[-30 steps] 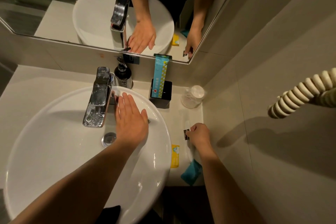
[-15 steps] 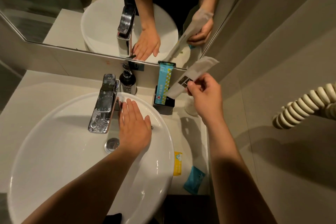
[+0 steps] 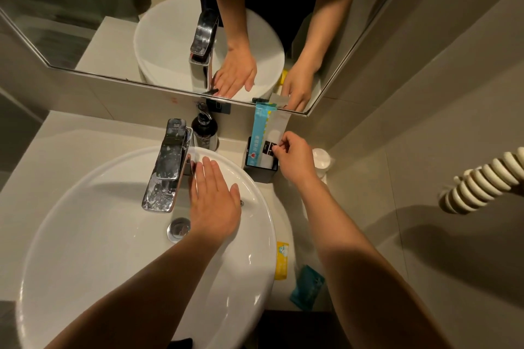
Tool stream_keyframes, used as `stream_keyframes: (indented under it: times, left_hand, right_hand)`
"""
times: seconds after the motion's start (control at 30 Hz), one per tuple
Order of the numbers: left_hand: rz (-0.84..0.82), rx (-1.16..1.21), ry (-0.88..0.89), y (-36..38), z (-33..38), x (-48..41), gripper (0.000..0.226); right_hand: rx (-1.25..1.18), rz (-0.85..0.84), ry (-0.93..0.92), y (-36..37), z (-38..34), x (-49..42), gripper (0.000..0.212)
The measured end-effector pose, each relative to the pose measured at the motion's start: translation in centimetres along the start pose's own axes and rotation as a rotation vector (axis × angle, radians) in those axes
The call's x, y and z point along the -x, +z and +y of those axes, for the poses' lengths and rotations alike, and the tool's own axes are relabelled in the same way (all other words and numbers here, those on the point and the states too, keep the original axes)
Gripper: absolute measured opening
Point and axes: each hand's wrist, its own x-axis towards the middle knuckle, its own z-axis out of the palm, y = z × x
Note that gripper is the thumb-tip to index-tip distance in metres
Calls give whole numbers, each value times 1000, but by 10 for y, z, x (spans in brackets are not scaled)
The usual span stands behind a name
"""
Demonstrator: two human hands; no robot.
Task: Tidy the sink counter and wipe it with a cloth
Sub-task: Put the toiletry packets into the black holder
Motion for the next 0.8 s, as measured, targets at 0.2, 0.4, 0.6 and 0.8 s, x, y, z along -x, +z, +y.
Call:
stream_keyframes:
  times: [0.2,0.4,0.6,0.8]
  left_hand:
    - [11,-4,-4,2,0,0,72]
    - [-6,-13,-8,1,0,0,72]
    - [-32,-21,-8,-2,1,0,72]
    - [-38,-33,-24,1,0,-1,73]
  right_hand:
    - [87,20,11,11,8,-7,22]
    - [-12,35,51,10,10,-4,14]
    - [-161,91,196,-14,32,54,10]
    - [87,-200,434,-2,88,136,7]
